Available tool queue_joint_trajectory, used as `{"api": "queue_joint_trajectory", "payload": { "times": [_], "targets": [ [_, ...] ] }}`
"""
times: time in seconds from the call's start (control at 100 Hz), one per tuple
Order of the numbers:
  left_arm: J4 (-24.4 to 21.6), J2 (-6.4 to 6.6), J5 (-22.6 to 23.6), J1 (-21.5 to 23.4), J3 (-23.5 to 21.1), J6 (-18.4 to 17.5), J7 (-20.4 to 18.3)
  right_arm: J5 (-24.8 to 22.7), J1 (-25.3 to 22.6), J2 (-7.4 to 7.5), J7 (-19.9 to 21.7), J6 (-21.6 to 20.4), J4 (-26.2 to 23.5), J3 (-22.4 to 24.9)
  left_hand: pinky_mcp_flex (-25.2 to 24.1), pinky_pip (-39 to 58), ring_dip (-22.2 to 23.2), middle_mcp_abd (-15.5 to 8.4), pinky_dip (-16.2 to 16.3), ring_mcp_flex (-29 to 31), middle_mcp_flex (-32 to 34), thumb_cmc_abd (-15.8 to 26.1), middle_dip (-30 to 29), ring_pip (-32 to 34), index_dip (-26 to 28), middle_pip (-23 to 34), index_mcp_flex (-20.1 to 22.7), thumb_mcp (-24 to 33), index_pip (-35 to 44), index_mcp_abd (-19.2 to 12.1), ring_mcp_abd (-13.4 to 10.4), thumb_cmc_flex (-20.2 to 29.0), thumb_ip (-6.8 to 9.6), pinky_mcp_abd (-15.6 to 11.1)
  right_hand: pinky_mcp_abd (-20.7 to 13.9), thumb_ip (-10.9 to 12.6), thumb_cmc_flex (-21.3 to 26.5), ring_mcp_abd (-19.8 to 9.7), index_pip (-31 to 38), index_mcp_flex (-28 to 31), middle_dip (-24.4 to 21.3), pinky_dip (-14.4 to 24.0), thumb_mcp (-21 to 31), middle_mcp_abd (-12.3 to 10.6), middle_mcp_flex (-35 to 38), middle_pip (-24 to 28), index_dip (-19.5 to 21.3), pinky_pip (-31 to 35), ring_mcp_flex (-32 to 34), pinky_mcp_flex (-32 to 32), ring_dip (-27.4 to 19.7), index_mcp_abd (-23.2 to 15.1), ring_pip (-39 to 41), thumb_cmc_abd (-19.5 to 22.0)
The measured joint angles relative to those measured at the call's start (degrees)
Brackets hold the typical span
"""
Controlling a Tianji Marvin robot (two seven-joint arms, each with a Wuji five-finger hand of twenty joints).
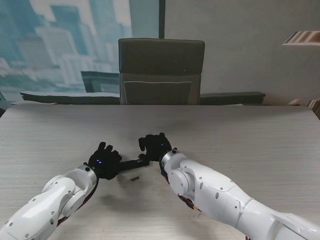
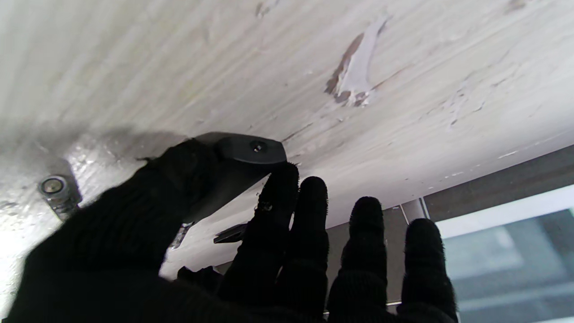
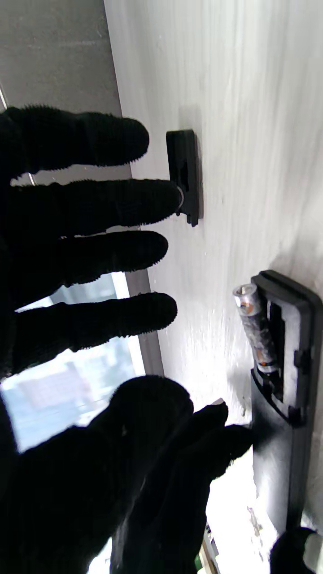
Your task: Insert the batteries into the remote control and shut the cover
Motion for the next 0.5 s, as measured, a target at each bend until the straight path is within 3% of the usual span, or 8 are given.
{"api": "queue_joint_trajectory", "payload": {
  "times": [0.25, 0.47, 0.5],
  "targets": [
    [0.0, 0.08, -0.2, -0.9, 1.0, -0.2, -0.8, -1.8, 0.8, 0.94, 3.1, 3.1, -1.5, -0.7, 0.0, 0.0, 0.0, 0.0, 0.0, 0.1, 1.6, -0.7, 0.0, 0.0, 0.0, 0.2, 1.1, -0.4, 7.6, 0.1, 0.0, 2.8, -0.84, 0.0, 3.1, -1.5, 0.0, 2.5, 6.3, 12.2, 1.9, 8.9, -2.7, 1.4, 13.8, 5.8, -2.9, 12.3, 12.5, 10.9, 2.8, -0.2, 13.2, 4.8],
    [-0.1, 0.18, -0.2, -1.3, 1.4, -0.4, -1.4, 0.1, 1.1, 1.19, 6.2, 5.5, -2.3, -0.9, 0.0, 0.0, 0.0, -0.1, 0.0, 0.1, 2.2, -0.7, 0.5, 0.0, 0.0, 0.8, 1.6, -0.3, 8.4, 0.4, 0.0, 2.8, -0.85, 0.0, 6.9, -1.5, 0.0, 3.7, 6.1, 20.4, 4.0, 12.2, -2.7, 1.3, 22.9, 7.1, -1.3, 15.7, 21.4, 19.9, 2.2, -0.2, 18.4, 7.8],
    [-0.1, 0.18, -0.2, -1.3, 1.4, -0.4, -1.4, 0.2, 1.2, 1.19, 6.3, 5.7, -2.3, -1.2, 0.0, 0.0, 0.0, -0.1, 0.0, 0.1, 2.2, -0.7, 0.5, 0.0, 0.0, 0.8, 1.6, -0.3, 8.4, 0.4, 0.0, 2.8, -0.85, 0.0, 7.3, -0.6, 0.0, 3.7, 5.9, 21.6, 4.2, 12.3, -2.3, 1.2, 24.0, 7.1, -0.2, 16.0, 22.4, 21.2, 1.6, -0.1, 19.0, 8.4]
  ]
}}
